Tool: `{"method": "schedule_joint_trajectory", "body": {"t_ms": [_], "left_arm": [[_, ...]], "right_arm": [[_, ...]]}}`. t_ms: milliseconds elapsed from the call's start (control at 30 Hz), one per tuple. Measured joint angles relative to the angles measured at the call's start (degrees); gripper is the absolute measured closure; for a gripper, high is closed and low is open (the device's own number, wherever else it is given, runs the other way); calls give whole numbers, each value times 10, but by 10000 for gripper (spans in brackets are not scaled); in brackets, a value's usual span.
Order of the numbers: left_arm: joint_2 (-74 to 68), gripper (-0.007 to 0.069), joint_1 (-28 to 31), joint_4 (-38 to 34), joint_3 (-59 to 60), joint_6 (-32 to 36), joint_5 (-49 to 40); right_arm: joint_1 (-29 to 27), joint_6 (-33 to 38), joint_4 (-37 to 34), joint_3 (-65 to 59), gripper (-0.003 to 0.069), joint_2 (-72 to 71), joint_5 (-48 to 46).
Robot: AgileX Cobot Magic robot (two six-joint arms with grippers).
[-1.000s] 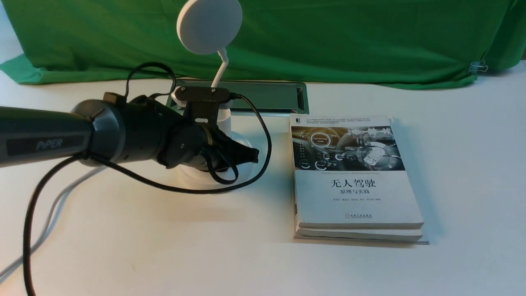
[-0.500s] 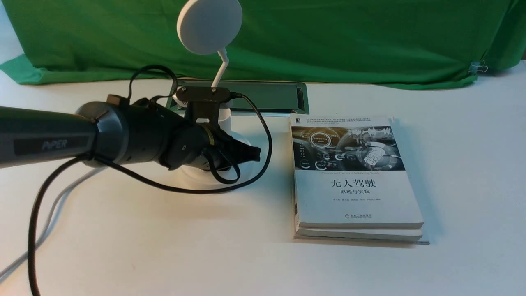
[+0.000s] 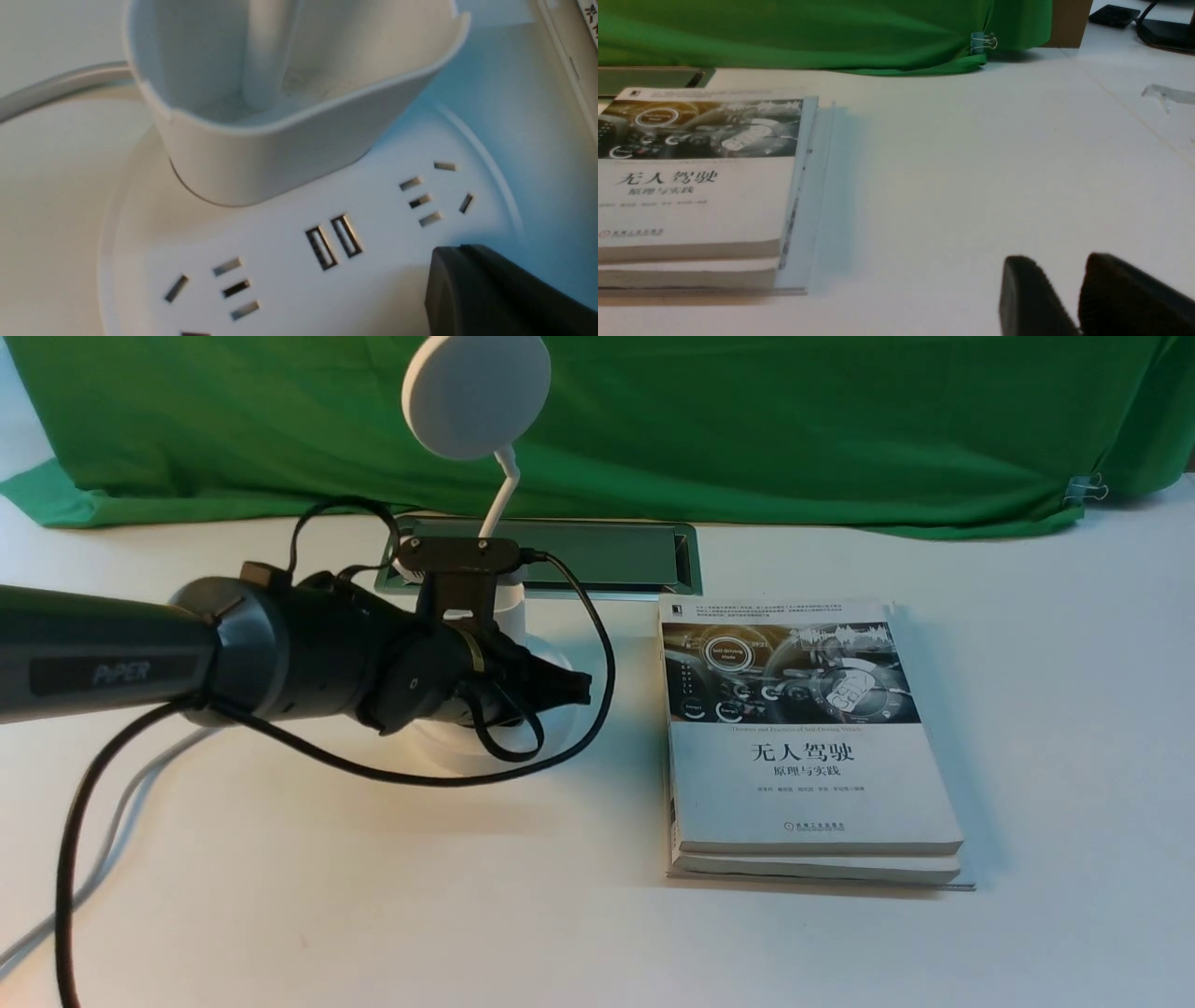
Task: Turn on the desk lamp on the white desktop with your hand.
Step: 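Press the power button on the lamp base to turn the lamp on with the left gripper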
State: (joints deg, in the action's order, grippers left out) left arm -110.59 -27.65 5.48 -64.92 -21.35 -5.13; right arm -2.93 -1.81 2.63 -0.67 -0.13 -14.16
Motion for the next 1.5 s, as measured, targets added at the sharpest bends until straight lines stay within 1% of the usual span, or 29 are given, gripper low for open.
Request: {"method": "schedule_joint_trajectory", "body": {"t_ms": [267, 567, 633, 767, 867, 1067, 1167, 1267, 1367, 1433, 1500], "left_arm": [[6, 623, 1, -1, 56, -18, 95], [15, 623, 1, -3, 68, -25, 113], [23, 623, 1, -3, 67, -25, 90], [33, 623, 1, -3, 43, -22, 7], [33, 623, 0, -1, 18, -10, -32], [36, 623, 0, -8, 2, 7, -57], [54, 623, 0, -16, 2, 26, -114], [92, 623, 0, -22, 2, 56, -203], [151, 623, 0, -47, 2, 90, -269], [210, 623, 0, -74, 3, 121, -299], [254, 623, 0, -91, 8, 133, -307]], "right_arm": [[0, 0, 0, 0, 418, 0, 0], [0, 0, 0, 0, 418, 0, 0], [0, 0, 0, 0, 418, 0, 0], [0, 0, 0, 0, 418, 0, 0], [0, 0, 0, 0, 418, 0, 0], [0, 0, 0, 0, 418, 0, 0], [0, 0, 0, 0, 418, 0, 0], [0, 0, 0, 0, 418, 0, 0], [0, 0, 0, 0, 418, 0, 0], [0, 0, 0, 0, 418, 0, 0], [0, 0, 0, 0, 418, 0, 0]]}}
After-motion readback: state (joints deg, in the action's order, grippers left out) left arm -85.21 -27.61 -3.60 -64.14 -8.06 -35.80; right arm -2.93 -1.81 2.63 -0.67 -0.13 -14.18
